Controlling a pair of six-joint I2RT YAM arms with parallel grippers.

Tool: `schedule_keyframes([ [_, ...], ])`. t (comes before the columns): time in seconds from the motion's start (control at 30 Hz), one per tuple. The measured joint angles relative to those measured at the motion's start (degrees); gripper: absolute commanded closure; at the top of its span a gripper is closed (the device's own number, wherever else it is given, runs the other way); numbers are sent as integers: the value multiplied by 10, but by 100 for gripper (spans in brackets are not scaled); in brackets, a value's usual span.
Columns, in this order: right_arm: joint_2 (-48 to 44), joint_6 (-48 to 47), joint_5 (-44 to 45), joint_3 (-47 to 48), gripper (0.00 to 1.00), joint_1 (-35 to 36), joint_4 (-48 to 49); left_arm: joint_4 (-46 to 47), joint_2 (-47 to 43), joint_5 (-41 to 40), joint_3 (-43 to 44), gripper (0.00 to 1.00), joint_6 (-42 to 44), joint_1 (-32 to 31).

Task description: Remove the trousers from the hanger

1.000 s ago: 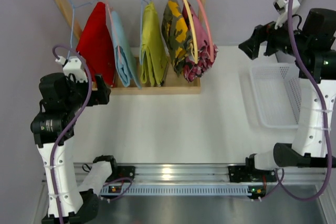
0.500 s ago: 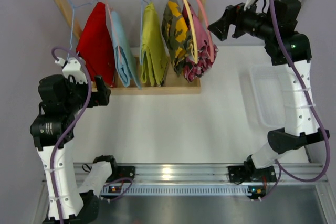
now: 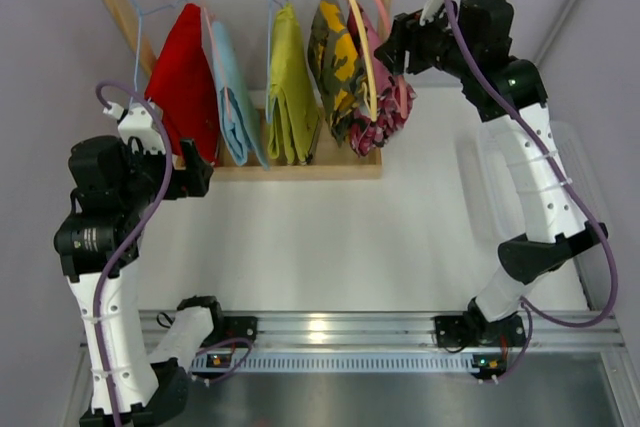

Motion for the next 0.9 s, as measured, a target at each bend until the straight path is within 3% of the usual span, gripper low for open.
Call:
schedule_keyframes([
  [0.3, 9, -2, 28, -29, 55, 9, 13, 0, 15, 3, 5, 1, 0, 0],
  [0.37, 9, -1, 28, -42, 63, 9, 17, 0, 22, 8, 5, 1, 0, 1],
  [0.5, 9, 3, 28, -51, 93, 9, 22, 1, 32, 13, 5, 2, -1, 1],
  [0.57, 9, 9, 32, -51, 100, 8, 23, 2, 37, 16, 6, 1, -3, 1],
  [0.9, -5, 24, 32, -64, 100, 7, 30, 8, 50, 20, 25, 2, -20, 1],
])
